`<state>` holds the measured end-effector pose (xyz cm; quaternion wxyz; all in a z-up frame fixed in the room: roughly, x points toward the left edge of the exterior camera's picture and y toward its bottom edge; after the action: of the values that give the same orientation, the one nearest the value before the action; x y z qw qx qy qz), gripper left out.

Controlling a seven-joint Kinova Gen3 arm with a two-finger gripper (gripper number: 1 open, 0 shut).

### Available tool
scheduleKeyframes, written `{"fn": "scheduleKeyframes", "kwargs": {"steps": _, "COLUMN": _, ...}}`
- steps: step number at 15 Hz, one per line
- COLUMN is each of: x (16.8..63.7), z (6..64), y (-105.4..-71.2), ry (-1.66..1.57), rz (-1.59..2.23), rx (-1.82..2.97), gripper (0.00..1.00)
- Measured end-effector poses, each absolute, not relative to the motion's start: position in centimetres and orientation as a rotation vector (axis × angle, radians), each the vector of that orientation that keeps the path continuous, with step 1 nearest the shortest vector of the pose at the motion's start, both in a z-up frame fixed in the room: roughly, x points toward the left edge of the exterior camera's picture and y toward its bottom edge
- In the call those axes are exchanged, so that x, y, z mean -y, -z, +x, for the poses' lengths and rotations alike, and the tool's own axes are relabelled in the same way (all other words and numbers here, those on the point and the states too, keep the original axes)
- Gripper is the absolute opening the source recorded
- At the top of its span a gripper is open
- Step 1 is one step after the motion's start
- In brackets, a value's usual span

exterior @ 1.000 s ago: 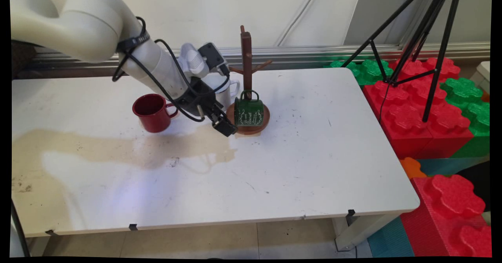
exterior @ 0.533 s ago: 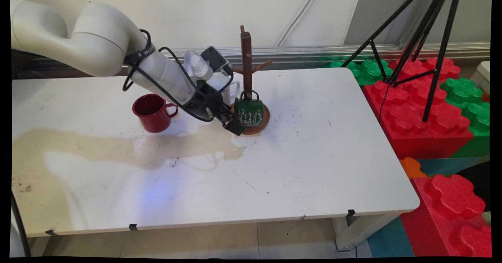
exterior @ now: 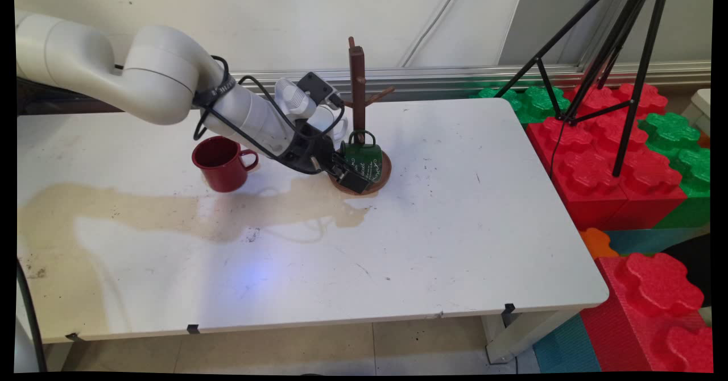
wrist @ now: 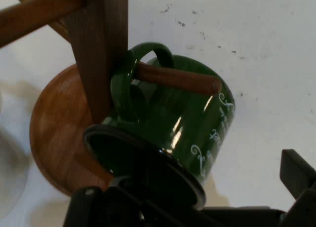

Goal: Pick up the green mug from the rack

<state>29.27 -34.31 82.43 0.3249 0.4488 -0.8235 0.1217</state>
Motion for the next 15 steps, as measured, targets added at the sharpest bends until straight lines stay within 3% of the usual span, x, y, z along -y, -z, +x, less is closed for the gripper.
{"fn": "scheduleKeyframes", "kwargs": {"steps": 9, "x": 35.1, "z": 29.2, "y": -80.7, "ry": -0.29, "rz": 1.176, "rx": 2.099, "gripper": 1.0}}
{"fn": "scheduleKeyframes", "kwargs": {"steps": 10, "x": 35.0, "z": 29.2, "y": -80.6, "ry": -0.289, "rz": 1.174, "rx": 2.096, "gripper": 0.0}}
{"fn": "scheduleKeyframes", "kwargs": {"steps": 15, "x": 34.8, "z": 29.6, "y": -80.3, "ry": -0.303, "rz": 1.136, "rx": 2.09, "gripper": 0.0}}
